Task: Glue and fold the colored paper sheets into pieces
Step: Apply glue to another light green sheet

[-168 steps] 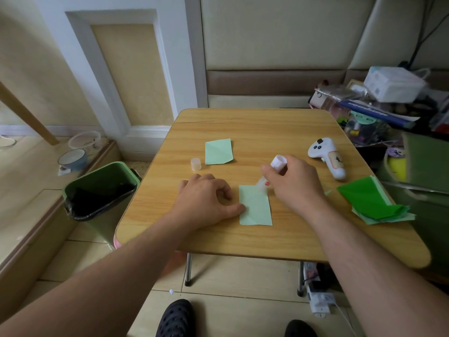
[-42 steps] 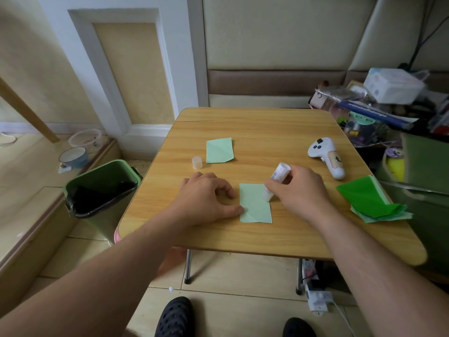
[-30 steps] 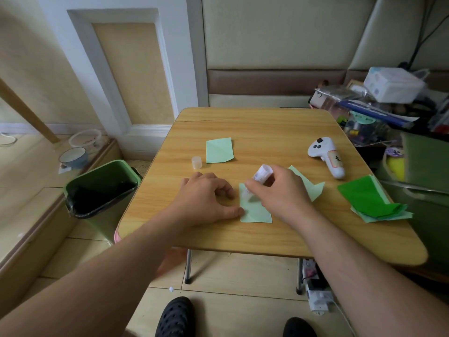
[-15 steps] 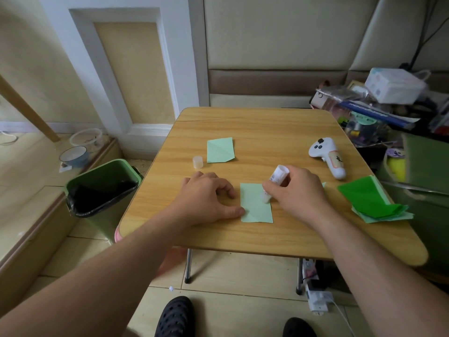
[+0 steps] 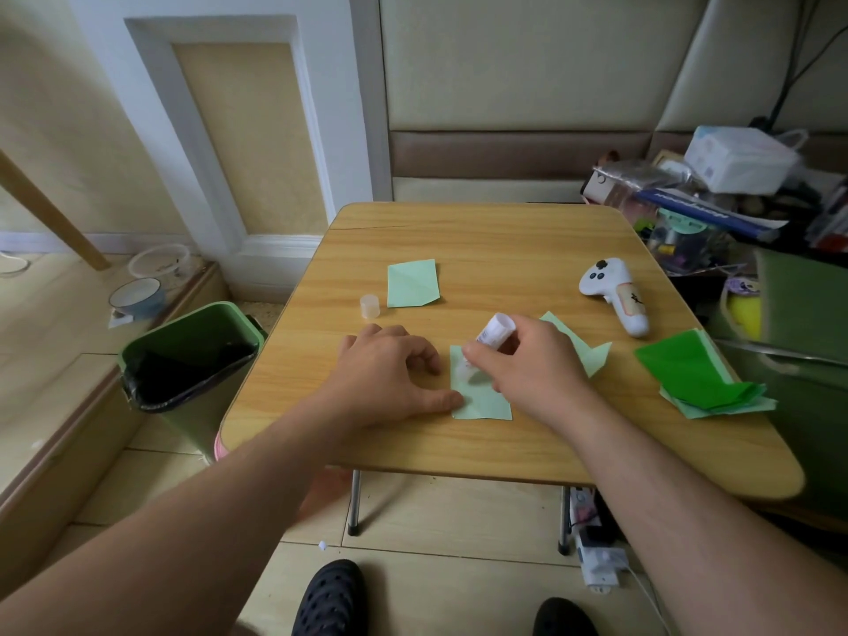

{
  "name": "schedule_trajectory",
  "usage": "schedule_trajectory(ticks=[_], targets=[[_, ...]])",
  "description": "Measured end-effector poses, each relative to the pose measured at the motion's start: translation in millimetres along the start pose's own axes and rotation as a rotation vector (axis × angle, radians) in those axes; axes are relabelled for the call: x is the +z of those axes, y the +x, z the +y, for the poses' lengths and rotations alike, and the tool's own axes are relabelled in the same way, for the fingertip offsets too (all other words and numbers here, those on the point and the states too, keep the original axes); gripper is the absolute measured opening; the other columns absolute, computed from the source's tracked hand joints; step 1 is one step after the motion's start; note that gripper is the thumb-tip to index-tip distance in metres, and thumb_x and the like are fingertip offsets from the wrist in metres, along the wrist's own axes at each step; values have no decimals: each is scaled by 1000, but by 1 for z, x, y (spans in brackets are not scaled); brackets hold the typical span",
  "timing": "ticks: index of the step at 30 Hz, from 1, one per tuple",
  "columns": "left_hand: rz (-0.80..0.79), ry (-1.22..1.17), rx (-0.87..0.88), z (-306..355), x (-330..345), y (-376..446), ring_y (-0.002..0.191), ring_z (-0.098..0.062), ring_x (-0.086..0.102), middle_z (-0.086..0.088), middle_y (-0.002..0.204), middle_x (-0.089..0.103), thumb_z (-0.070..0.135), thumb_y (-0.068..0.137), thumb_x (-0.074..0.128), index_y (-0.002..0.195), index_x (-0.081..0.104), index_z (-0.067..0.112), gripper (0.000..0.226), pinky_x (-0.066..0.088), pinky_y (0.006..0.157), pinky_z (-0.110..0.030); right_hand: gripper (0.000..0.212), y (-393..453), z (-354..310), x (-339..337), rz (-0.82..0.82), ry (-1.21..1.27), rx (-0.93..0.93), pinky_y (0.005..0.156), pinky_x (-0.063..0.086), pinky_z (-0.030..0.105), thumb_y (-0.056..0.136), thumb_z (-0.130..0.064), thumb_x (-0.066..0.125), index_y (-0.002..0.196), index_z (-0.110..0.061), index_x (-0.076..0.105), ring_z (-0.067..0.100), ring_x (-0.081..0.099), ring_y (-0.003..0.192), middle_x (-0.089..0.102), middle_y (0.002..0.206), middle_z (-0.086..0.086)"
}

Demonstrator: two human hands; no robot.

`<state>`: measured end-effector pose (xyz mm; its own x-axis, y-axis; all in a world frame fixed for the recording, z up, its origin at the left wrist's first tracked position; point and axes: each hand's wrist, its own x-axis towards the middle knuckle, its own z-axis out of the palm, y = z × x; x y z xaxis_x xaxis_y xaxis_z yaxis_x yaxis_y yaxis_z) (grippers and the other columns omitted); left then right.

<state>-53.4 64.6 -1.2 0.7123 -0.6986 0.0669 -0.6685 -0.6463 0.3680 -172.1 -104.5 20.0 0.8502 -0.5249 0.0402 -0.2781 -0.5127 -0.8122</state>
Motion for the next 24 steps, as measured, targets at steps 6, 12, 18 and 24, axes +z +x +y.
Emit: schedule_trajectory(ticks=[6,12,18,24], targets=[[-18,2,-2,0,-1,1,106,-12,46,22,95,52,87,61,67,91,59,49,49,34,99,-38,25,2,3,0,-13,-44,-6,70,58,40,88,-50,75,87,-26,67,16,71,73,73,81,-5],[-27,5,1,-2,0,2,105,-11,44,22,94,51,89,61,66,92,60,48,52,33,98,-37,21,1,6,-13,42,-143,-27,51,39,12,88,-38,75,78,-25,62,-4,56,61,64,69,-9],[-28,5,7,-1,-1,2,105,-11,44,22,95,51,89,62,66,93,60,48,51,33,97,-37,19,0,5,-24,60,-212,-11,52,37,23,85,-34,72,79,-18,66,9,59,69,67,73,-5],[-33,17,14,-1,-2,1,105,-11,44,22,96,50,88,63,66,94,60,48,51,33,97,-38,15,-3,-1,-24,91,-200,-12,54,41,28,84,-28,69,77,-16,62,13,59,73,66,69,-5]])
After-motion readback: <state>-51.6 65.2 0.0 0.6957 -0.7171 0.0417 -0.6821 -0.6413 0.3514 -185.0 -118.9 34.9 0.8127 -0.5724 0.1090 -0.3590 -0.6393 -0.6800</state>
